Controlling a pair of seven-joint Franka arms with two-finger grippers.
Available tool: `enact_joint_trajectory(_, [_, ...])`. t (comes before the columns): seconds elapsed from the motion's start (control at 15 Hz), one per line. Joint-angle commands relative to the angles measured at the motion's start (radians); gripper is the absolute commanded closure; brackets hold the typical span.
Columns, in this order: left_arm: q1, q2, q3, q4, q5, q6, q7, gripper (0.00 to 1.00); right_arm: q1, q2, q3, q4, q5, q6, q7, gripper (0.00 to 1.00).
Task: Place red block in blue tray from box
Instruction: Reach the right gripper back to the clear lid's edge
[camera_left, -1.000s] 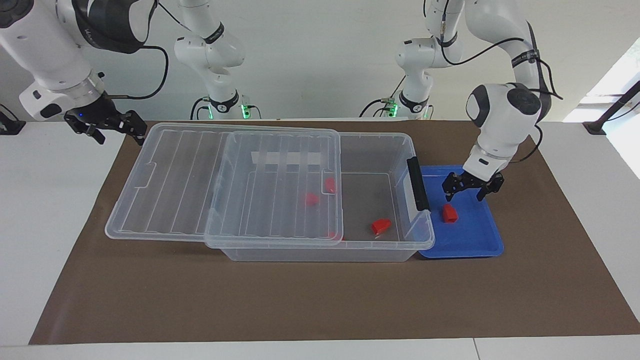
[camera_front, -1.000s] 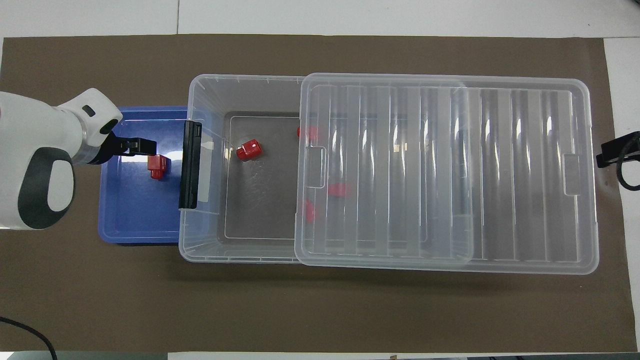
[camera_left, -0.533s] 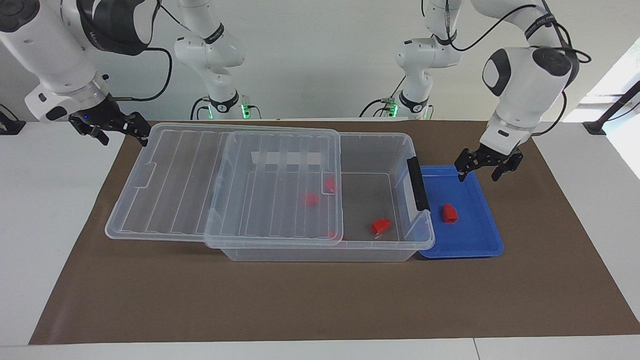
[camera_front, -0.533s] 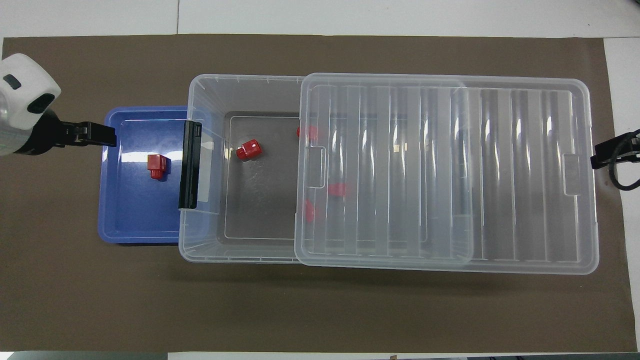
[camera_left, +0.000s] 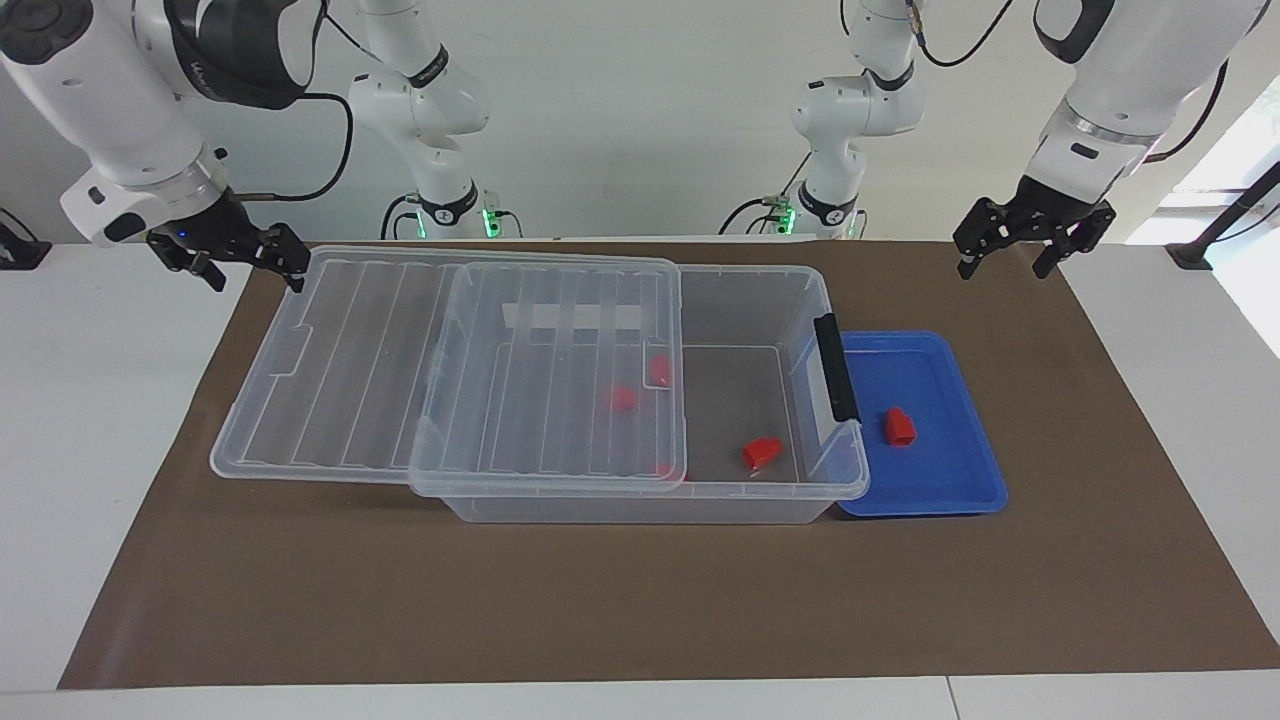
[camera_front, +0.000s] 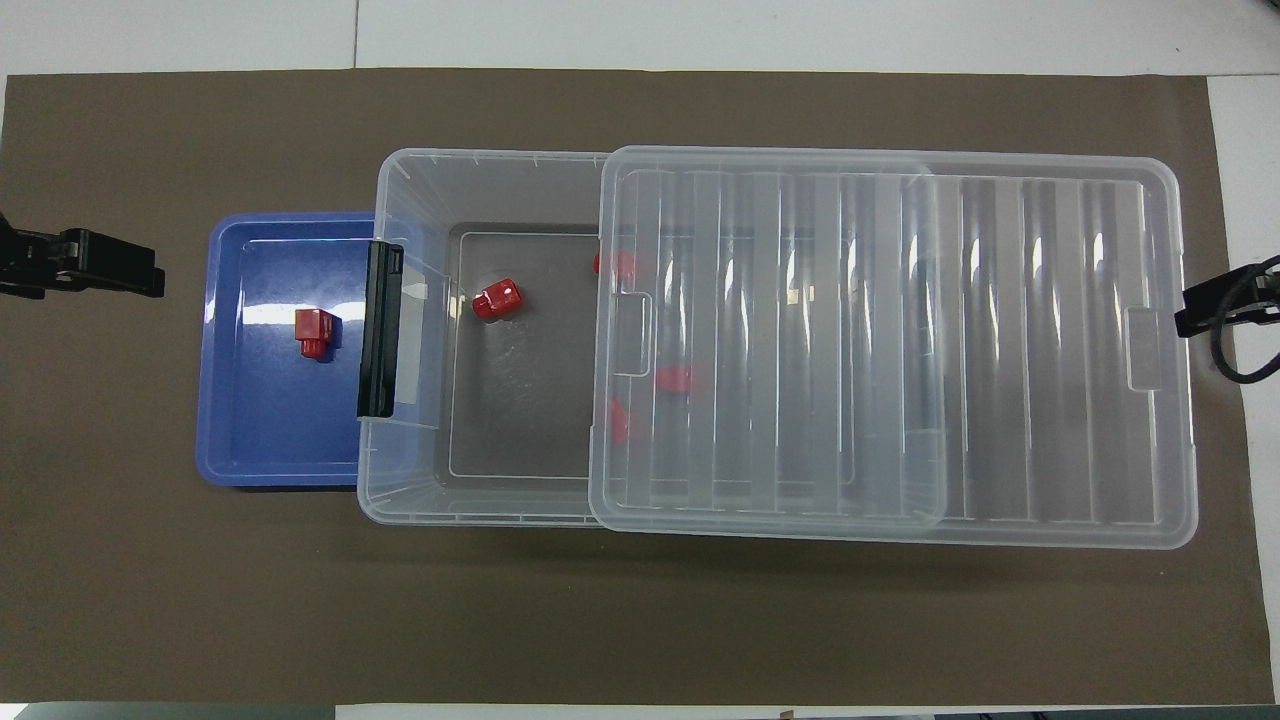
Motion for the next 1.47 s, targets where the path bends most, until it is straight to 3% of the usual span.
enact_joint_trajectory(0.0, [-0.002,0.003,0.002,0.003,-0.011,-0.027,-0.006,0.0,-0.015,-0.007,0.014,0.002,0.021,-0.002,0.024,0.0])
enact_joint_trajectory(0.6, [0.0,-0.003,0.003,-0.009,-0.009,-0.021,-0.001,0.0,-0.015,-0.007,0.034,0.0,0.006,0.001,0.039,0.0])
enact_joint_trajectory(0.87, [0.0,-0.003,0.003,-0.009,-0.009,-0.021,0.004,0.0,-0.027,-0.013,-0.021,-0.029,-0.015,0.063,-0.031,0.04])
enact_joint_trajectory(0.93, [0.0,-0.003,0.003,-0.009,-0.009,-0.021,0.004,0.0,-0.029,-0.011,-0.044,-0.042,-0.015,0.089,-0.071,0.28])
enact_joint_trajectory(1.07, [0.0,-0.003,0.003,-0.009,-0.009,-0.021,0.007,0.0,-0.032,-0.011,-0.112,-0.099,-0.015,0.144,-0.165,0.88])
enact_joint_trajectory(1.13, [0.0,-0.003,0.003,-0.009,-0.009,-0.021,0.005,0.0,-0.035,-0.007,-0.13,-0.127,-0.014,0.182,-0.186,1.0])
enact_joint_trajectory(1.4, [-0.004,-0.003,0.003,-0.009,-0.009,-0.021,0.005,0.0,-0.038,-0.007,-0.157,-0.232,-0.008,0.288,-0.183,1.0])
